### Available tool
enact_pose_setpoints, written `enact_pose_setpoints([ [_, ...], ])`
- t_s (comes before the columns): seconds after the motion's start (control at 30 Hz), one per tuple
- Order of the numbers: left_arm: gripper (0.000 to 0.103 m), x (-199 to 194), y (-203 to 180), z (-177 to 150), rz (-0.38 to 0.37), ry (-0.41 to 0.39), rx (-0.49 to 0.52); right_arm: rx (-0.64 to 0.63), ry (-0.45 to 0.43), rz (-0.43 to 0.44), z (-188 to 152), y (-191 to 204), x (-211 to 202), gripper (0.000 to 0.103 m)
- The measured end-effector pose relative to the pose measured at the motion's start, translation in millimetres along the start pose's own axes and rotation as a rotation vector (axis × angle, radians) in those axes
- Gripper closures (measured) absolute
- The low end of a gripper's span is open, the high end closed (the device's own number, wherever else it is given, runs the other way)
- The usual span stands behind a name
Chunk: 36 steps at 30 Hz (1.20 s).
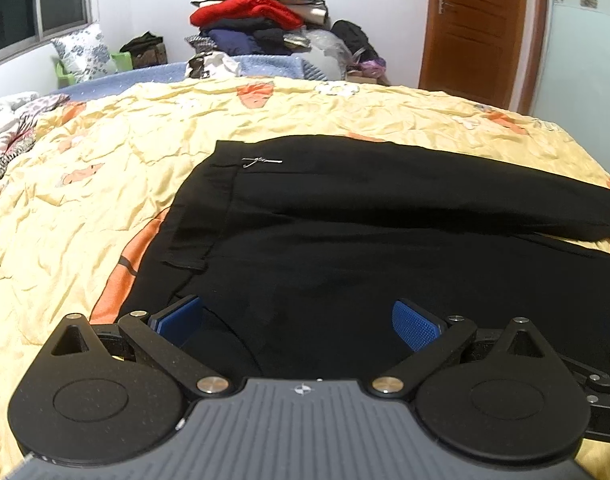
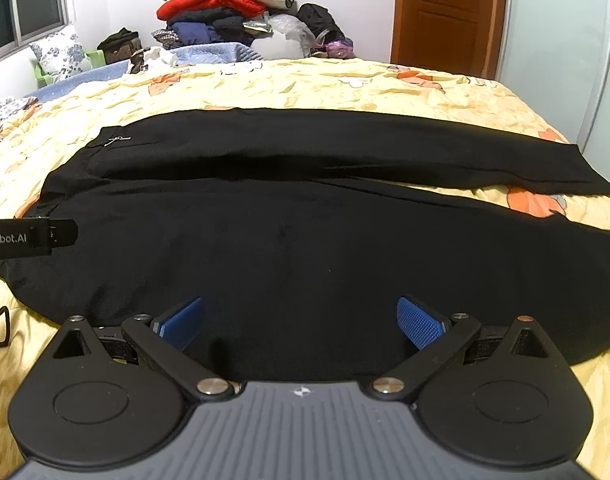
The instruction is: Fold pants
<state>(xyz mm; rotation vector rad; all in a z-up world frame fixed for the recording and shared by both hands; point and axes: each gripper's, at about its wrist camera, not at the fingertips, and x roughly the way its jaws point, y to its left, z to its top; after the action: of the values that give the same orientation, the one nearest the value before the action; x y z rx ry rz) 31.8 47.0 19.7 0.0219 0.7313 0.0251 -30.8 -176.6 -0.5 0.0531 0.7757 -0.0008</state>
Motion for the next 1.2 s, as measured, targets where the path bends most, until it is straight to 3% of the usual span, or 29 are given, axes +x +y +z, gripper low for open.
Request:
enact_pose_setpoints([
  [0.13,0.0,6.5,12.5,9.2,0.003,0.012,-0.025,-0.015,0.003,0.044,11.2,1.9,6.5,0.0],
  [0.3,0.0,14.8,34.3,25.7,0.023,0.016,-0.079,-0.18,-0.212,0.182,41.3,10.9,1.6,0.0],
  [0.47,0.0,23.1,58.1,39.9,0.09,-0.004,-0.13,-0.422,-0.342,0.189,85.4,36.4,24.5,0.0],
  [0.57,0.0,25.2,76.2,48.8,0.119,-0.017,-0.173,-0.497,-0.392,0.192,113.8,46.5,50.0,0.0],
  [0.67,0.001,28.0,93.7,63.2,0.105,-0.02,-0.207,-0.514,-0.304,0.257,156.2,56.0,90.2,0.0],
  [0.8,0.001,30.6,112.6,77.0,0.052,-0.037,-0.29,-0.52,-0.101,0.479,205.6,56.6,152.8,0.001],
  [0.83,0.001,33.0,115.9,80.2,0.03,-0.036,-0.304,-0.521,-0.062,0.499,214.0,57.3,166.2,0.001],
  [0.93,0.001,46.5,114.4,91.8,-0.004,-0.003,-0.276,-0.546,0.068,0.535,227.8,58.6,207.1,0.001],
  [1.1,0.001,69.4,98.7,109.5,0.058,-0.01,-0.174,-0.554,0.208,0.594,249.2,48.9,259.8,0.001],
  [1.17,0.001,79.6,94.7,115.5,0.057,-0.005,-0.16,-0.575,0.247,0.641,252.6,46.5,271.5,0.014],
  [1.2,0.001,84.7,93.6,117.6,0.058,-0.004,-0.157,-0.584,0.268,0.657,253.1,47.2,274.7,0.029],
])
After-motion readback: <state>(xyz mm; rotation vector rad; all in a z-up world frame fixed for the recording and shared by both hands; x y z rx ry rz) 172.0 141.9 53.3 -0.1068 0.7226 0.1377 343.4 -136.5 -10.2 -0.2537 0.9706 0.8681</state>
